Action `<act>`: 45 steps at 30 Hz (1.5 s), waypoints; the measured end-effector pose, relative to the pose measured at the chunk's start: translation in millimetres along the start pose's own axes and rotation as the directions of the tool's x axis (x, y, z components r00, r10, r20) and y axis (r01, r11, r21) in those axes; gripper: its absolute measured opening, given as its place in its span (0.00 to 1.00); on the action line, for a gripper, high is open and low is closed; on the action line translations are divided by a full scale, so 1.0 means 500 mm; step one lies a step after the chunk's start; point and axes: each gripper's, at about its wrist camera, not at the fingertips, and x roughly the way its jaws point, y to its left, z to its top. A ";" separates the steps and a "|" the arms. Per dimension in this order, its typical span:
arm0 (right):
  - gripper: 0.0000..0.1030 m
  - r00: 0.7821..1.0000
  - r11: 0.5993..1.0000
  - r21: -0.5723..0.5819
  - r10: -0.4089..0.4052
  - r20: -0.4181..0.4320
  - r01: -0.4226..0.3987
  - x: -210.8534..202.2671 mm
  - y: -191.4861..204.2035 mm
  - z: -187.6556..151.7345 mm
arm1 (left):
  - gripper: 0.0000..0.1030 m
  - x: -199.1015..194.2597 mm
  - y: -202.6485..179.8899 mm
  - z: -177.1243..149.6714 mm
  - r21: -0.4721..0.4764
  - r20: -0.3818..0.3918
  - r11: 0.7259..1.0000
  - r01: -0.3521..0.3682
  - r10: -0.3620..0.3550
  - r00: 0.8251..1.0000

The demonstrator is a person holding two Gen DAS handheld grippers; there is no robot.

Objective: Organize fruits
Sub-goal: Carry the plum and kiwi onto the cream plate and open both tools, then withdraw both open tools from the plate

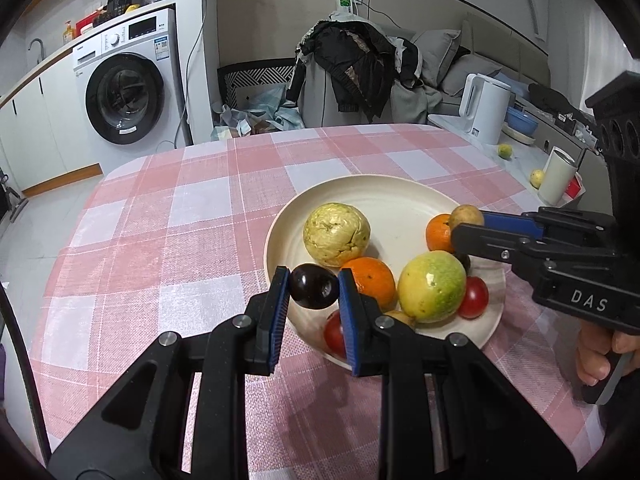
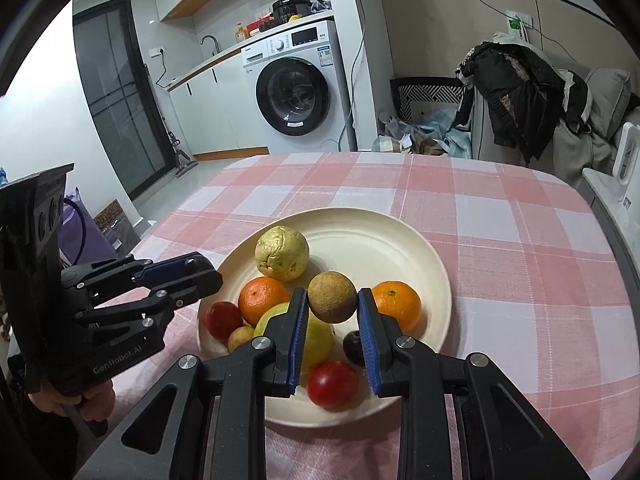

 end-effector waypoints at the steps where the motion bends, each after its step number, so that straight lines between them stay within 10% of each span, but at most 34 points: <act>1: 0.25 1.000 1.000 -0.001 -0.002 0.002 0.002 0.003 0.001 0.002 | 0.21 0.004 0.000 0.001 0.002 -0.001 1.000 -0.004 0.004 1.000; 32: 0.25 0.998 0.999 0.024 -0.043 -0.038 0.044 0.049 -0.004 0.016 | 0.21 0.048 0.006 -0.005 -0.003 -0.031 1.000 -0.023 0.023 0.999; 35: 0.33 0.998 0.999 0.021 -0.048 -0.030 0.049 0.043 -0.004 0.016 | 0.23 0.041 0.007 -0.005 -0.009 -0.025 1.000 -0.019 0.019 1.000; 40: 0.46 0.998 0.998 0.014 -0.067 0.007 0.067 0.016 -0.007 0.014 | 0.58 0.007 0.017 -0.012 -0.043 0.010 0.999 -0.013 0.013 1.000; 45: 0.94 0.997 0.998 0.037 -0.060 0.051 0.058 -0.026 -0.018 0.003 | 0.84 -0.044 0.021 -0.029 -0.055 0.051 0.998 -0.033 0.036 0.998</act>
